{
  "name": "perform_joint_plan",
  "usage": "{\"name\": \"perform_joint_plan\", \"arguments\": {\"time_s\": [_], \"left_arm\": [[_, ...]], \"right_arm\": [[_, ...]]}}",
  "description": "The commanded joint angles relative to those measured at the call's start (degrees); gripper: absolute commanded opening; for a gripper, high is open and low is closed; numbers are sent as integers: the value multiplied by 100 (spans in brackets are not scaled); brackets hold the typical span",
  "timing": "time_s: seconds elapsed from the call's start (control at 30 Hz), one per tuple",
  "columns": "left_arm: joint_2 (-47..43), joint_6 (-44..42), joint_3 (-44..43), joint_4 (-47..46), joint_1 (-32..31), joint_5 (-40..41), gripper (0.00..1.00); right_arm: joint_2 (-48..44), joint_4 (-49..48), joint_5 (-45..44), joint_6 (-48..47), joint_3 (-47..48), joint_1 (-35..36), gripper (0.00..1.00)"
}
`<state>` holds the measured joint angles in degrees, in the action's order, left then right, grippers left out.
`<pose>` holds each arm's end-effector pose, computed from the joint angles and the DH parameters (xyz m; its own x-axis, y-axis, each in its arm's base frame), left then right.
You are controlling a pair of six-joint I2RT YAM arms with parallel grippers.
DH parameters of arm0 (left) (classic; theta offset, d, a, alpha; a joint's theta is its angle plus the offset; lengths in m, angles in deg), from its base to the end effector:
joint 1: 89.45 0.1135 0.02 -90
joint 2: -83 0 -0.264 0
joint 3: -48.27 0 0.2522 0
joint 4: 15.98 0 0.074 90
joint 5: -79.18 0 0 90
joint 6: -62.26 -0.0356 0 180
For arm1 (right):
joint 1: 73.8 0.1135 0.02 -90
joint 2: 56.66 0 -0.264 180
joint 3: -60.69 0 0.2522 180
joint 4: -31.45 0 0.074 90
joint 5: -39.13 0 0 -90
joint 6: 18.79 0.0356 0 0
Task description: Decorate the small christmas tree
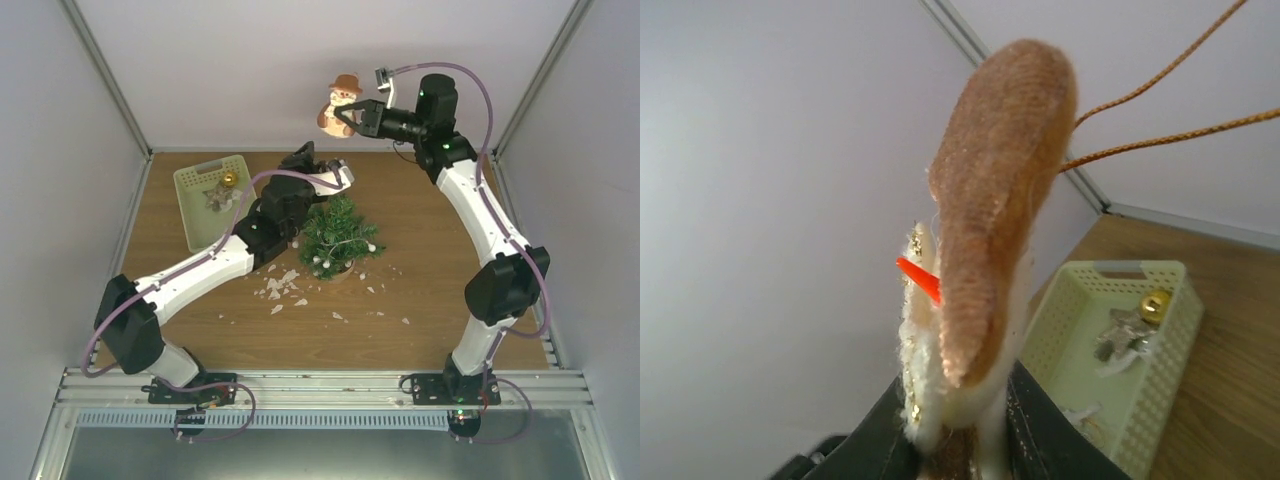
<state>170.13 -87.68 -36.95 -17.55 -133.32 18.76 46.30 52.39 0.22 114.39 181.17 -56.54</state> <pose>0.2744 -0.2395 0.3681 0.2115 0.8408 -0.4984 0.1273 0.4818 0.8670 0.3889 0.1499 0.4409 -0.6767 0.2398 -0.6961 -0.6378 0.2814 0.7169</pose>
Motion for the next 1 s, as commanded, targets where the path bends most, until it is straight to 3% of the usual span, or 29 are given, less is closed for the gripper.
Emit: {"name": "perform_joint_plan", "arguments": {"time_s": [0.0, 0.2, 0.57, 0.97], "left_arm": [[-413, 862, -291, 795, 193, -111, 57], [-584, 1593, -672, 1758, 698, -573, 62], [-721, 2476, -1123, 2553, 1816, -1560, 65], [-526, 2831, -1377, 2777, 2184, -2075, 65]], "right_arm": [[113, 969, -47, -761, 449, -174, 18], [-198, 1807, 232, -1372, 669, -358, 18], [-1808, 2038, 800, -1734, -555, -371, 18], [-4023, 2143, 569, -2568, -3536, -180, 12]]}}
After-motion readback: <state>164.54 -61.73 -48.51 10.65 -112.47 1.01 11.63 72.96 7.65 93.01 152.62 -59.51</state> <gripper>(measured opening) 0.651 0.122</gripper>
